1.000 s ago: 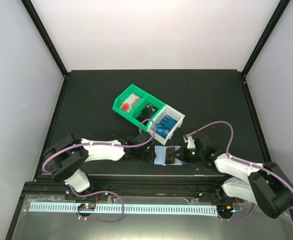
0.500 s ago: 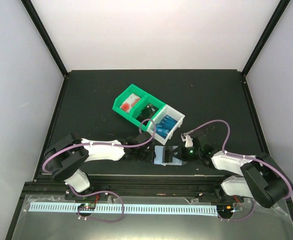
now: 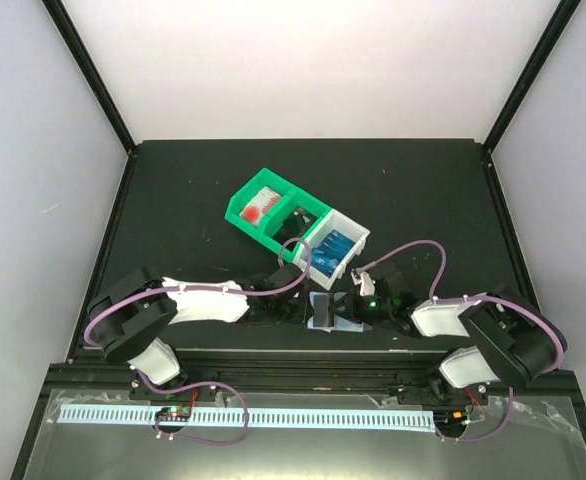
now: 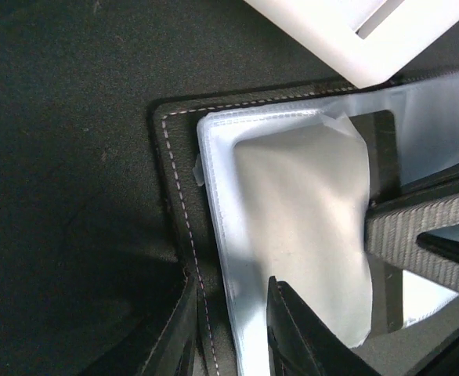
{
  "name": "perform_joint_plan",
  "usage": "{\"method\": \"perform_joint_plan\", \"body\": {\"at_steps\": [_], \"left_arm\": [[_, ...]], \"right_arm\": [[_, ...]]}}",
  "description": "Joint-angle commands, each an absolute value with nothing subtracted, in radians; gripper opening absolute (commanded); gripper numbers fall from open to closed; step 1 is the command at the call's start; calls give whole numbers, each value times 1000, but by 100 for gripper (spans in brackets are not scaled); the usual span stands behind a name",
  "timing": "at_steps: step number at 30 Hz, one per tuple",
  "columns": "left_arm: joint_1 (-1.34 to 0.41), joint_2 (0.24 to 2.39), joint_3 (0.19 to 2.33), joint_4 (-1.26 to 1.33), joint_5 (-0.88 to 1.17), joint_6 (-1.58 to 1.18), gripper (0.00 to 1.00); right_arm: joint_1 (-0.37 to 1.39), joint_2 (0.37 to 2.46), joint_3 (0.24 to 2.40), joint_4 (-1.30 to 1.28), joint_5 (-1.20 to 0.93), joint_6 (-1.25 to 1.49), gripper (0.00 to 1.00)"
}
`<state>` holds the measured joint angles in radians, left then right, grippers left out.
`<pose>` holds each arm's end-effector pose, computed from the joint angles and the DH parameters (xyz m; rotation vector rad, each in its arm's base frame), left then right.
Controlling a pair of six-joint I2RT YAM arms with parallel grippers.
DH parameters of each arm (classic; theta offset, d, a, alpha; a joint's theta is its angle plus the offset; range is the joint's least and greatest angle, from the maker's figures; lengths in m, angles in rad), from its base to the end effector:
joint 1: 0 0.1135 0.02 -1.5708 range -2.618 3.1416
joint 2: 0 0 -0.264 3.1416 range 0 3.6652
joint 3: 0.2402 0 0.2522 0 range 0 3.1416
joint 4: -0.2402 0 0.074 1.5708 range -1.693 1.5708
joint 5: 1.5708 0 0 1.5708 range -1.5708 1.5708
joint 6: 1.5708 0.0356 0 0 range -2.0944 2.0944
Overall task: Put the credit cards into the card holder
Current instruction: Insert the credit card into the card holder.
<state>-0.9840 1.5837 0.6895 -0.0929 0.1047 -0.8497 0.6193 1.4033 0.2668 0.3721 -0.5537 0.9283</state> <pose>0.1541 -0.2384 0.1328 0.2295 2.7618 -0.7491 0.1591 0.1364 0.1047 0.0896 2.6420 1.3157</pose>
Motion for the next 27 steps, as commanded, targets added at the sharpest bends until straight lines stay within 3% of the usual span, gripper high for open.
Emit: {"method": "perform_joint_plan", "body": {"at_steps": [1,10,15,18,22,23,27], "left_arm": [[-989,1611,649,-126,115,-862,27],[-989,1620,642,-106,140,-870,25],[-989,1606,634,-108,136,-876,24],[-989,1591,640,-116,130,-877,25],[-988,1565,656,-122,100,-872,27],[-987,1560,663,-130,94,-869,28],[-986,1517,676,-147,79,-862,29]], "right_arm": [[670,1461,265,410,-517,960,5],[706,1509,229,521,-489,1033,7],[729,1421,184,560,-425,1059,8],[748,1276,212,345,-322,1011,22],[750,1057,242,62,-201,956,58],[750,986,250,16,-186,943,63],[749,841,323,-164,-161,879,72]]}}
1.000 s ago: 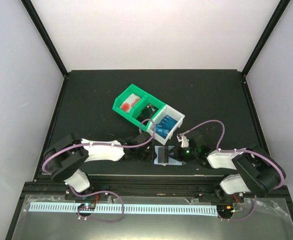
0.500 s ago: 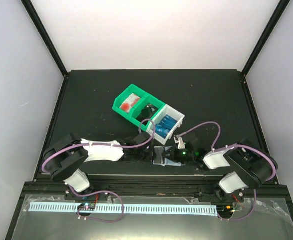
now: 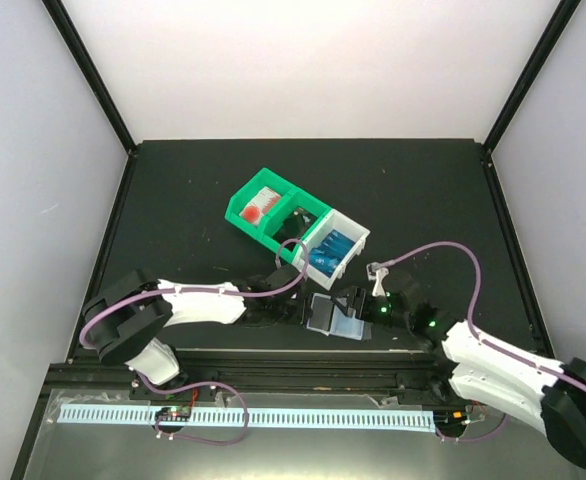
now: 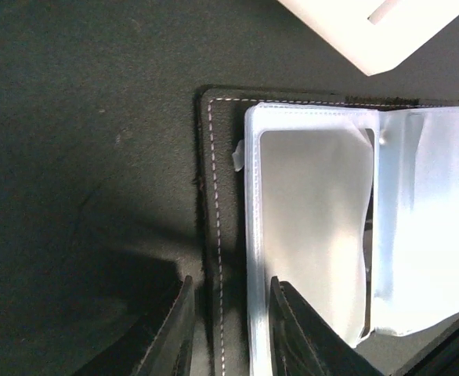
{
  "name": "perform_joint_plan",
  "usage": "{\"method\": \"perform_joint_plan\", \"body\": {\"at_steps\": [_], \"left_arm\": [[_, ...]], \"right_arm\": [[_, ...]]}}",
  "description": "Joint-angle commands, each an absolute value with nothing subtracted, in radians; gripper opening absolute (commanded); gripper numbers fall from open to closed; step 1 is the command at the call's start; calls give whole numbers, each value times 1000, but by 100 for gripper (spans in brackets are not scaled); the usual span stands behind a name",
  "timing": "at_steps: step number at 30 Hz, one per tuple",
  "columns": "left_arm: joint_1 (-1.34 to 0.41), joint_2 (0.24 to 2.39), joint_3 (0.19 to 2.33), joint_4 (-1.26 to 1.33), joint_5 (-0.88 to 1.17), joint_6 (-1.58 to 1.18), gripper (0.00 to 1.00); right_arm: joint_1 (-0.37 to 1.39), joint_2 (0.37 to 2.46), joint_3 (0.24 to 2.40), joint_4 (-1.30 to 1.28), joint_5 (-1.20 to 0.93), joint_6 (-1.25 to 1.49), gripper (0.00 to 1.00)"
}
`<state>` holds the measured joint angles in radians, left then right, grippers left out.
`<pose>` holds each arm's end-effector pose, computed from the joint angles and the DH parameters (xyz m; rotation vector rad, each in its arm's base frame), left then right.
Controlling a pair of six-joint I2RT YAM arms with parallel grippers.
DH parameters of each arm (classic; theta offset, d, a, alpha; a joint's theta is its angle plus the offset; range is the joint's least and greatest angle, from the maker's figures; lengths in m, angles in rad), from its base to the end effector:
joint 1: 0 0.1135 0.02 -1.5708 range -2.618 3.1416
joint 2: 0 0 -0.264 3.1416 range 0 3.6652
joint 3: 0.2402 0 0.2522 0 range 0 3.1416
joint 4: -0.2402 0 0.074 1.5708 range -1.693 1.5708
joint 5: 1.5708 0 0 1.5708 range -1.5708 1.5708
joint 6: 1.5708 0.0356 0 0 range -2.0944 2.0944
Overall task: Put the credit cards into the card holder
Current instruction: Insert the credit card into the card holder.
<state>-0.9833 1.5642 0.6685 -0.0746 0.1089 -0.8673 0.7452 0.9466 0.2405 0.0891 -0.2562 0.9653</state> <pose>0.1520 -0.2352 0.1335 0.2066 2.7545 -0.7736 0.1258 0.1283 0.1517 0.1069 2.4491 1.1605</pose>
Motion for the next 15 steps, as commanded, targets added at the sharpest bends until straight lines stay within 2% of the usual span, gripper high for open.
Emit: {"method": "perform_joint_plan", "body": {"at_steps": [1,4,8,15], "left_arm": [[-985,1495,673,-152,69,-862,30],[-980,1411,665,-194,18,-857,34],[-946,1294,659,-270,-44,-840,45],[-816,1096,610,-295,-3,-813,69]], "right_arm": [[749,821,353,-209,-150,860,73],[749,792,454,-346,-101,783,74],[748,826,590,-447,-24,661,74],[747,1043,866,-545,27,444,74]]}}
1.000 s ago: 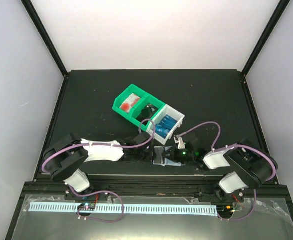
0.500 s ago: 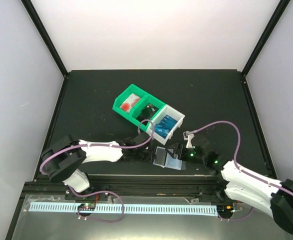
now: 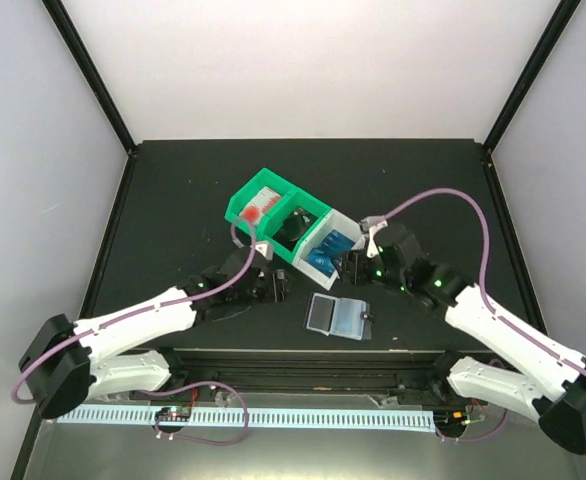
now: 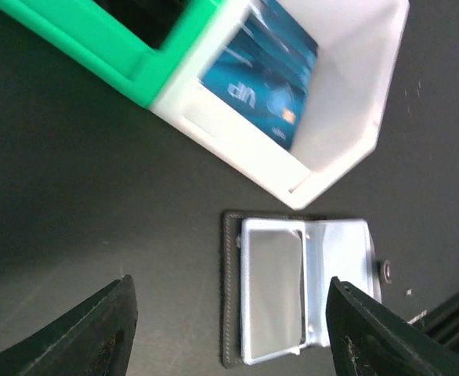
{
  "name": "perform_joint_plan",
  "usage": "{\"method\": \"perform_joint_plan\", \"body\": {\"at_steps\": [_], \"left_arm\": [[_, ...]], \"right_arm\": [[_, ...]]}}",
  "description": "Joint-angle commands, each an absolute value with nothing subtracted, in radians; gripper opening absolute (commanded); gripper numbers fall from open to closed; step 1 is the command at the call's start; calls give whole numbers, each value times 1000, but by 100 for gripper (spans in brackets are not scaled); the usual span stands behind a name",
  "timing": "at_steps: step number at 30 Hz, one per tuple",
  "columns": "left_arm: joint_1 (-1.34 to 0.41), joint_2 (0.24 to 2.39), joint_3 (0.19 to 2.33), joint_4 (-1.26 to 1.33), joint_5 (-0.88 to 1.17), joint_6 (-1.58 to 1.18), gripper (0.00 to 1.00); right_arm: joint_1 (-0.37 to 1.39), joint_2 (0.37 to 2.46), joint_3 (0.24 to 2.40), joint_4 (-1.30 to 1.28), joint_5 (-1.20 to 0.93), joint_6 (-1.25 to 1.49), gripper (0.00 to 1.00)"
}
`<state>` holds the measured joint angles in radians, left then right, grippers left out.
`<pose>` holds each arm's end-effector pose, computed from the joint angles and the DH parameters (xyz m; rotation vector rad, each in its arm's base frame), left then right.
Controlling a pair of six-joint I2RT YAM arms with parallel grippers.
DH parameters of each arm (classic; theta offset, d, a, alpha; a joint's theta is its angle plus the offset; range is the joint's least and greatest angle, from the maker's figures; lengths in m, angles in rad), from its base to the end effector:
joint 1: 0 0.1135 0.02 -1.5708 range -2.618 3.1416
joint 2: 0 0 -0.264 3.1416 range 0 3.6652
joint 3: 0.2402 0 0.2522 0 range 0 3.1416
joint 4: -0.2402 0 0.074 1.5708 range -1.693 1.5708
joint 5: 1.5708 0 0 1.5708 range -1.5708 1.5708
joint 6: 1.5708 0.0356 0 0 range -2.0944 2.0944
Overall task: Put the credit cards into the card holder
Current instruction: Insert the credit card into the card holder, then pick up the credit card from the storage box.
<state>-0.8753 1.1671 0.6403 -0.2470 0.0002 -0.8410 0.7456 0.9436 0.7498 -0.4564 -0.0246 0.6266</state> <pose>0.1516 -0.1817 0.2084 0.0431 2.5043 -0.7981 0.1494 0.1392 0.2726 -0.1531 2.3305 0.7558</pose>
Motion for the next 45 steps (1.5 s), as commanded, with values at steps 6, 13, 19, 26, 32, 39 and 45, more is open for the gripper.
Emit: {"method": "perform_joint_plan", "body": {"at_steps": [6,13,19,26,32,39,45], "left_arm": [[-669,1037,574,-286,140,-797,74],[-552,1059,534,-209,280,-811,75],[-508,1120,529,-180,332,-847,73],[-506,1076,574,-257,321,-866,72],[-505,1035,632,-306,290,-836,70],[-503,1032,661,-285,201,-830,71],[-502,1114,699,-285,242,-811,71]], "right_arm": [[735,1382,1138,-651,-57,232,74],[674,1627,1264,-721,-92,118,74],[640,1769,1331,-795,-102,73,71],[641,1912,1407,-837,-20,108,70],[642,1962,1440,-857,74,124,70],[643,1953,1395,-808,-19,113,66],[647,1987,1382,-792,-39,121,49]]}}
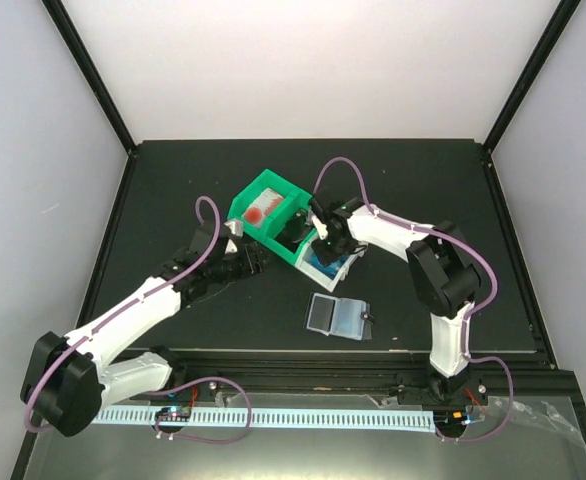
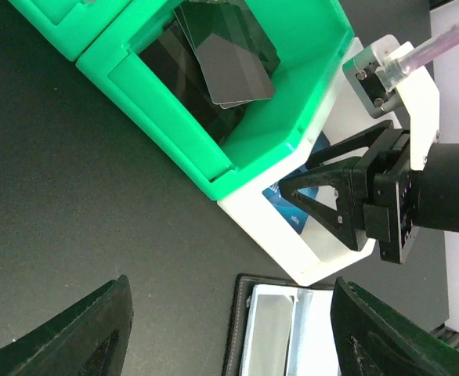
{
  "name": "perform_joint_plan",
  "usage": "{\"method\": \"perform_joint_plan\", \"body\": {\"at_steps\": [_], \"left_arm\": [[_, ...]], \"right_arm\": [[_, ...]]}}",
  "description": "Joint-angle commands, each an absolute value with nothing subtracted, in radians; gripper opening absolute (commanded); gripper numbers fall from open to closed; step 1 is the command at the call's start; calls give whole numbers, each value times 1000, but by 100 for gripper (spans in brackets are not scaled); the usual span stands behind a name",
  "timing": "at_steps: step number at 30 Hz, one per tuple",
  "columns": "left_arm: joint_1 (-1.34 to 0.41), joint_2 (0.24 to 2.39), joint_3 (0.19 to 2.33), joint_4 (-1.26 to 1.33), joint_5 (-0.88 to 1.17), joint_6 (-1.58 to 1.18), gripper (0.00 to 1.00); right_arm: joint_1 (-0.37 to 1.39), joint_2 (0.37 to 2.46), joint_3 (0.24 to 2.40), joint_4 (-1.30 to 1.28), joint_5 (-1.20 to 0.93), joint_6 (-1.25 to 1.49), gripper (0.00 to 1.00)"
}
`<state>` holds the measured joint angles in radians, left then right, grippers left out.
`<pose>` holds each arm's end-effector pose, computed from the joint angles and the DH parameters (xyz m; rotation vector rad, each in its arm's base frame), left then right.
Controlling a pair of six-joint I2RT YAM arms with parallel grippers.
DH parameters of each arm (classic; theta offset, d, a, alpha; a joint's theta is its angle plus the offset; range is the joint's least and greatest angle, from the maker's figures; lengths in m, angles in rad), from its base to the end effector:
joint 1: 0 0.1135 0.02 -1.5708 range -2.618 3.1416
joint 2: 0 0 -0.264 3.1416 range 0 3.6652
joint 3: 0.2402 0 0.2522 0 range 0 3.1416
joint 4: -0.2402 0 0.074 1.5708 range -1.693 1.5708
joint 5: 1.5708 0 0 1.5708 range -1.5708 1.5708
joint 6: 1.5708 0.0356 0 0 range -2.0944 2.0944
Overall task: Put the credit cards into the card holder
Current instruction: Pick up the credit card from the storage box.
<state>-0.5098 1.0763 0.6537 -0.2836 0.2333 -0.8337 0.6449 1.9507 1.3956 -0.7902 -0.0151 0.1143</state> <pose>0.1927 -0.1172 0.2296 -0.2635 2.4322 -0.9256 0.3051 0.2302 0.1737 -0.7718 2.8310 0.1437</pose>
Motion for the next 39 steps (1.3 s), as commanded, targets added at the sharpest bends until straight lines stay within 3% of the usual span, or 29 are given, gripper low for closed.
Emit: {"method": "perform_joint_plan", "body": {"at_steps": [1,8,17,21,26,33,39], "left_arm": [[-503,1123,696,-267,251,-815,71],[-502,1160,707,-249,261,-808,71],[-502,1271,723,-201,336,-787,70],[-502,1360,736,-142,382,-772,60],[-516,1447,764,-81,381,-759,43],[-533,1584,847,-126,326,-762,31],[-550,1597,797,-82,288,-812,25]], "right_arm": [[647,1990,1381,-790,-40,124,48],[651,2002,1378,-783,-55,131,45],[673,2039,1412,-812,57,121,53],[681,2051,1429,-829,4,110,54],[680,2051,1475,-892,-137,110,46],[679,2046,1532,-963,-144,123,34],[678,2006,1550,-988,-206,108,31]]}}
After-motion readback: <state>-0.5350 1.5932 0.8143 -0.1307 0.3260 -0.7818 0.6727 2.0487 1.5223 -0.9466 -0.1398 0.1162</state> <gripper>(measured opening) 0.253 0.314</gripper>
